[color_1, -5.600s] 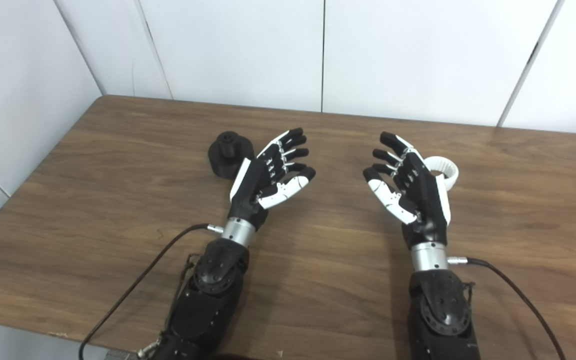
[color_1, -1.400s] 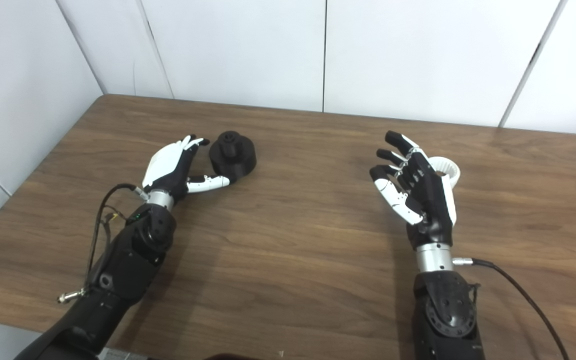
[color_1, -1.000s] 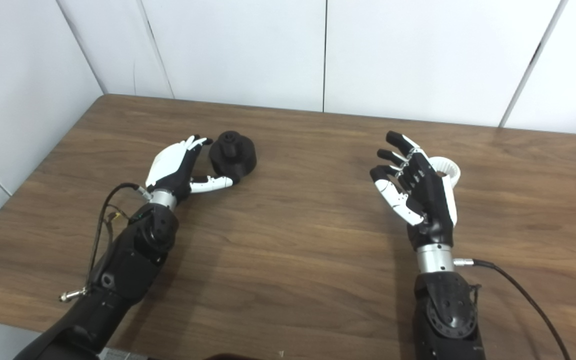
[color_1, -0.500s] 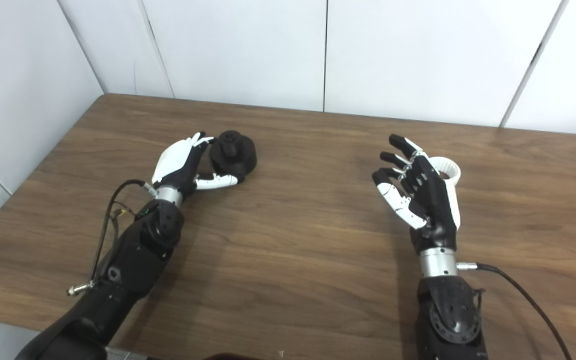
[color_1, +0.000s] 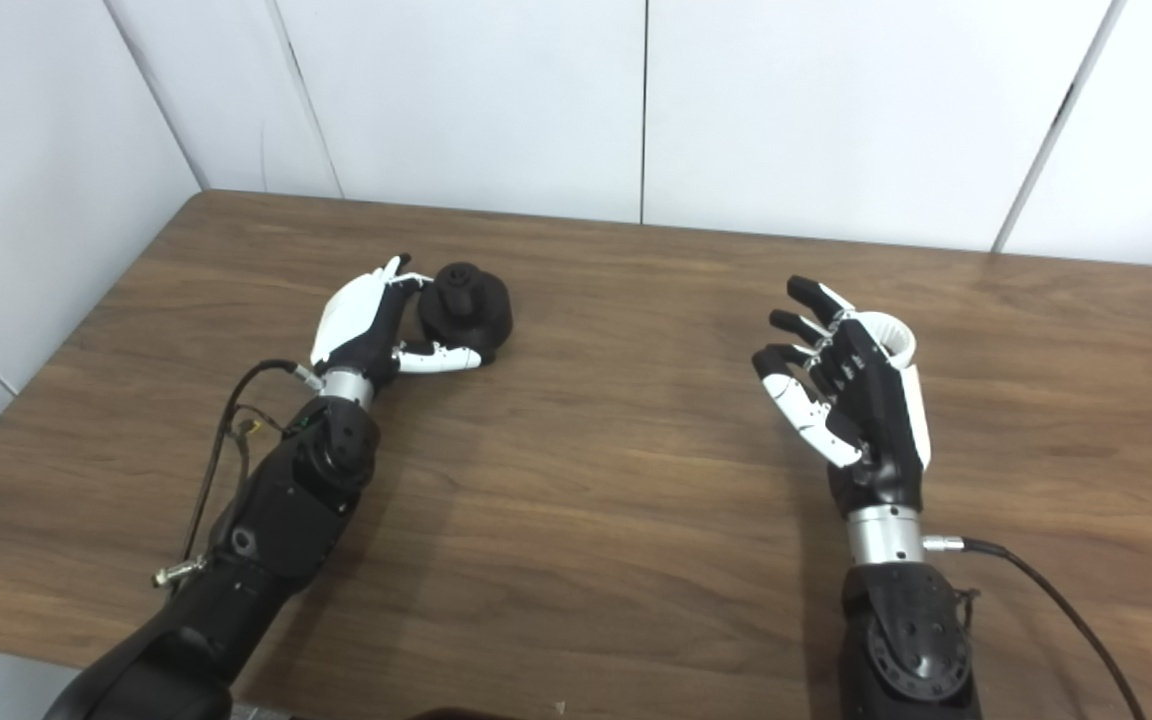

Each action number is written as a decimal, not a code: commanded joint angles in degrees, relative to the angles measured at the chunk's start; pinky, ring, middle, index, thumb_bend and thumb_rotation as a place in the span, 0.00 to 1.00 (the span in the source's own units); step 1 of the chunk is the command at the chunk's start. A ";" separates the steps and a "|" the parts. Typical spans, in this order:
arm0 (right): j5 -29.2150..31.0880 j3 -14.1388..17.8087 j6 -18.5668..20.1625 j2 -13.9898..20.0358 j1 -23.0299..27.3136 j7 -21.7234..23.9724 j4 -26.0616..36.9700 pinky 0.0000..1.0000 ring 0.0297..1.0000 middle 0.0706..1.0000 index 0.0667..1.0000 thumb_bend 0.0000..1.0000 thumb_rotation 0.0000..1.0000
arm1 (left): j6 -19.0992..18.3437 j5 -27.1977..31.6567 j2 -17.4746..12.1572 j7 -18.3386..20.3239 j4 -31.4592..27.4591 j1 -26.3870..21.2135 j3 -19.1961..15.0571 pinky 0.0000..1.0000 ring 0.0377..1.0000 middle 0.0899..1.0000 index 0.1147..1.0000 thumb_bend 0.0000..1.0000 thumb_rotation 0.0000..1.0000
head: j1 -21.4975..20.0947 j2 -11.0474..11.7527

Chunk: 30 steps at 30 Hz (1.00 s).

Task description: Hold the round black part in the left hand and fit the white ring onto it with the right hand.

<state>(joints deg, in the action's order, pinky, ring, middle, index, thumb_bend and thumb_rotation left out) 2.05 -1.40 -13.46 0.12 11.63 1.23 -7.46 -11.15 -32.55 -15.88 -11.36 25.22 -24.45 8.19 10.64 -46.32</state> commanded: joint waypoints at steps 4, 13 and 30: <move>0.54 0.52 -0.17 0.76 -2.48 0.64 -1.38 0.65 0.77 0.84 0.77 0.58 0.30 | 0.66 0.48 -0.59 -0.56 -0.89 -2.07 -0.09 1.00 1.00 1.00 0.63 0.95 0.37 | 0.06 0.00; 0.22 0.70 -0.23 0.84 -2.02 0.45 -1.36 0.65 0.76 0.83 0.77 0.60 0.31 | 1.33 -0.04 -0.94 1.40 -2.73 -1.17 2.15 1.00 1.00 1.00 0.64 0.94 0.36 | 0.05 0.17; 0.19 0.63 0.51 0.80 -1.71 0.53 -0.91 0.65 0.76 0.83 0.78 0.59 0.30 | 7.30 0.88 -1.74 6.77 -7.61 2.78 8.89 1.00 1.00 1.00 0.66 0.98 0.39 | -0.16 -0.26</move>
<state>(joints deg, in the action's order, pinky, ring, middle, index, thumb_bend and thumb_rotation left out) 2.13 -1.12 -12.79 0.34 11.86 1.37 -7.44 -6.60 -31.55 -17.09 -6.64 19.01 -21.40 15.79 10.46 -46.49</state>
